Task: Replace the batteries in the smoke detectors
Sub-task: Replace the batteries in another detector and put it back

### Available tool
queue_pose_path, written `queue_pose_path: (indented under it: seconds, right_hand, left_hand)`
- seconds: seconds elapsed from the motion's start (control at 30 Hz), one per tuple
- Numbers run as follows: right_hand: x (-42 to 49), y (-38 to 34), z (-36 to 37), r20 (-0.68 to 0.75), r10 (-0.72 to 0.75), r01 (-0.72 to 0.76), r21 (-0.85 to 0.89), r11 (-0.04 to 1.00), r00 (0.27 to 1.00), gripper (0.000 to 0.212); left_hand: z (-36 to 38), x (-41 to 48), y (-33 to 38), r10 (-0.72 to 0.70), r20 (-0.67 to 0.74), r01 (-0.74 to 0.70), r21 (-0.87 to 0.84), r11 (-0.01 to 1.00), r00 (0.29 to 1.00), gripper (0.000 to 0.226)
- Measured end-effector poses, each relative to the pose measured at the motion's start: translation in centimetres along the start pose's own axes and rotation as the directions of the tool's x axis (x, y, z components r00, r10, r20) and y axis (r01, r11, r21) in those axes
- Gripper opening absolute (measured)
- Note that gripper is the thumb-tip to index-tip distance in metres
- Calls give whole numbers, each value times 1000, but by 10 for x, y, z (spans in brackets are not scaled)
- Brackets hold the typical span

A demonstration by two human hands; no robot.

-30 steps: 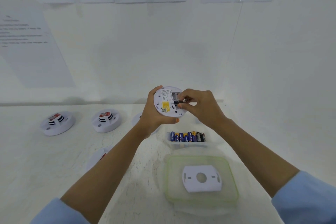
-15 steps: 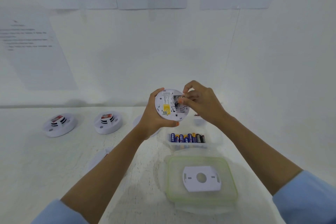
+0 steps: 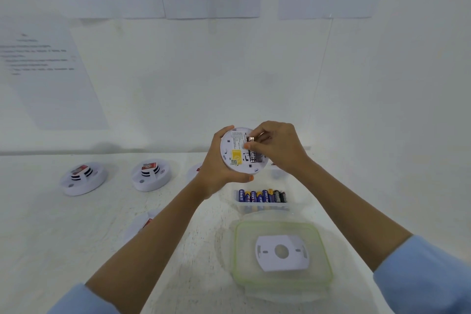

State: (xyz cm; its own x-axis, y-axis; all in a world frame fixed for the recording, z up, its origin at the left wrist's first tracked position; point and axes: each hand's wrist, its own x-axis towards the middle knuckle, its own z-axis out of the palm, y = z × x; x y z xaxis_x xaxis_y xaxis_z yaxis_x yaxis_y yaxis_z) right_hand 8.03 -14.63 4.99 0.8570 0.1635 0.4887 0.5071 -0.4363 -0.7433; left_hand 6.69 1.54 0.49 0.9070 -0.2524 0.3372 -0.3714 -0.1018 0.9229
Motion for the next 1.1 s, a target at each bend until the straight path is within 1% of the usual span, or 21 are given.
queue_pose_path:
  seconds: [0.07,0.13,0.2,0.27,0.4,0.47,0.53,0.67,0.77,0.83,0.9,0.97,1.1]
  right_hand:
    - [1,-2,-2,-34,-16,17,29,999,999,21]
    - [2,-4,-3,-97,-107,110,28,994,990,26]
    - [1,-2,-4,-100,-216,217,2,976,971,23]
    - [-3,1,-4,-49,-275,275,-22,961,960,18]
    - [-11,9,-5,98,-291,294,-15,956,952,19]
    - [-12,13,-6,165,-314,325,-47,944,935,14]
    - [-11,16,-7,201,-316,332,-53,942,927,13]
    - [-8,14,-10,195,-145,141,35,989,970,28]
    - [-2,16,-11,162,-111,116,-22,993,981,32]
    - [3,18,-12,184,-34,40,-29,999,982,35]
    - [5,17,-13,271,67,-92,79,993,960,37]
    - [4,14,-14,334,118,-190,191,963,935,33]
    - [5,15,-11,325,162,-247,241,939,932,32]
  left_hand:
    - [0,1,1,4,-11,-4,-6,1000,1000,104]
    - [0,1,4,16,-21,-16,-8,1000,1000,102]
    - [1,1,6,19,-28,-20,-18,1000,999,102]
    - [1,0,7,19,-45,-21,-36,999,999,99]
    - [2,-3,7,16,-79,-19,-45,999,997,93]
    - [2,-4,7,6,-89,-11,-51,999,996,92]
    - [1,-4,6,-3,-86,-2,-56,998,996,93]
    - [-1,-5,7,-11,-50,9,-32,999,999,96]
    - [-2,-5,9,-13,-34,12,-30,999,999,98]
    - [-3,-4,10,-17,-23,17,-32,999,1000,98]
    - [-2,-4,11,-23,-8,22,-27,999,1000,97]
    - [0,-4,12,-24,-4,24,-29,999,1000,98]
    - [3,-4,9,-11,-13,10,-42,999,1000,99]
